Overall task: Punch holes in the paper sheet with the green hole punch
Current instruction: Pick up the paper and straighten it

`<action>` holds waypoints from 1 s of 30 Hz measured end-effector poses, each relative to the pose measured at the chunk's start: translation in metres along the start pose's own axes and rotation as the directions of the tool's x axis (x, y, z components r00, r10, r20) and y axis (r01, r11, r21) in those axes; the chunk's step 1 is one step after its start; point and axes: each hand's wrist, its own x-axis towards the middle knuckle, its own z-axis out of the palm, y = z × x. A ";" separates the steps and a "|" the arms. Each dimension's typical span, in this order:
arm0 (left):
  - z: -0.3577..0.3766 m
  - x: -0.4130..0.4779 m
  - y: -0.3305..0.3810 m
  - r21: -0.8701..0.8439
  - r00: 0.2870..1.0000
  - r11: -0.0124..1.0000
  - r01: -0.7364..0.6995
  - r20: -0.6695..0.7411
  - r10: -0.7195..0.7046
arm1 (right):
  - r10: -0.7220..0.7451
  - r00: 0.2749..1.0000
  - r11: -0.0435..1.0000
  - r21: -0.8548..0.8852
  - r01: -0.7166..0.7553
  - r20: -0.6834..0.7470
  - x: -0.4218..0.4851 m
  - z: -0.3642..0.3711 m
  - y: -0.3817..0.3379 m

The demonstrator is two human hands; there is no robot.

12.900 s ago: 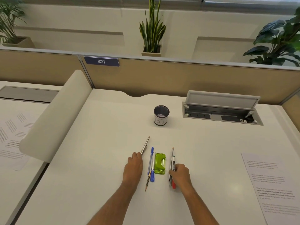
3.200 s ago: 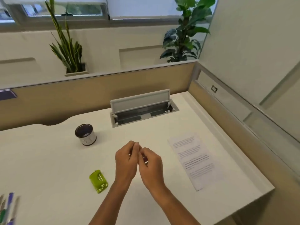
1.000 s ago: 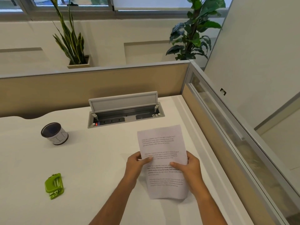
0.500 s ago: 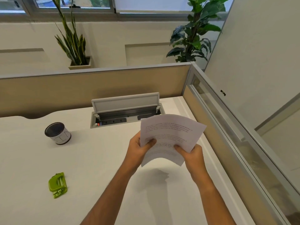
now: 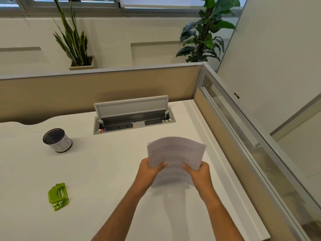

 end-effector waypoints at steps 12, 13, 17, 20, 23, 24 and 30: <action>-0.003 0.009 -0.002 0.080 0.998 0.996 -0.041 0.041 0.037 | 0.018 1.000 1.000 -0.015 -0.018 0.010 0.012 -0.004 -0.003; -0.005 0.009 -0.005 0.085 0.999 0.996 -0.033 0.043 0.030 | 0.028 1.000 0.999 -0.022 -0.027 0.012 0.012 -0.003 0.000; -0.012 0.009 -0.010 0.091 1.000 0.996 -0.002 0.020 0.001 | 0.038 0.999 0.999 -0.013 -0.038 0.013 0.016 -0.004 0.002; -0.014 0.012 -0.005 0.090 0.999 0.995 -0.036 0.022 0.034 | 0.010 0.999 1.000 0.006 -0.010 0.037 0.018 -0.007 -0.004; -0.014 0.013 -0.005 0.101 0.999 0.994 -0.042 0.012 0.041 | 0.008 0.999 1.000 0.000 -0.008 0.036 0.017 -0.008 -0.004; -0.013 0.013 -0.008 0.108 0.999 0.994 -0.030 0.013 0.029 | 0.017 0.999 1.000 -0.007 -0.016 0.030 0.016 -0.008 -0.001; -0.007 0.008 -0.018 0.138 0.998 0.989 0.059 -0.001 -0.059 | 0.079 0.996 0.997 -0.023 -0.079 0.030 0.009 -0.007 0.014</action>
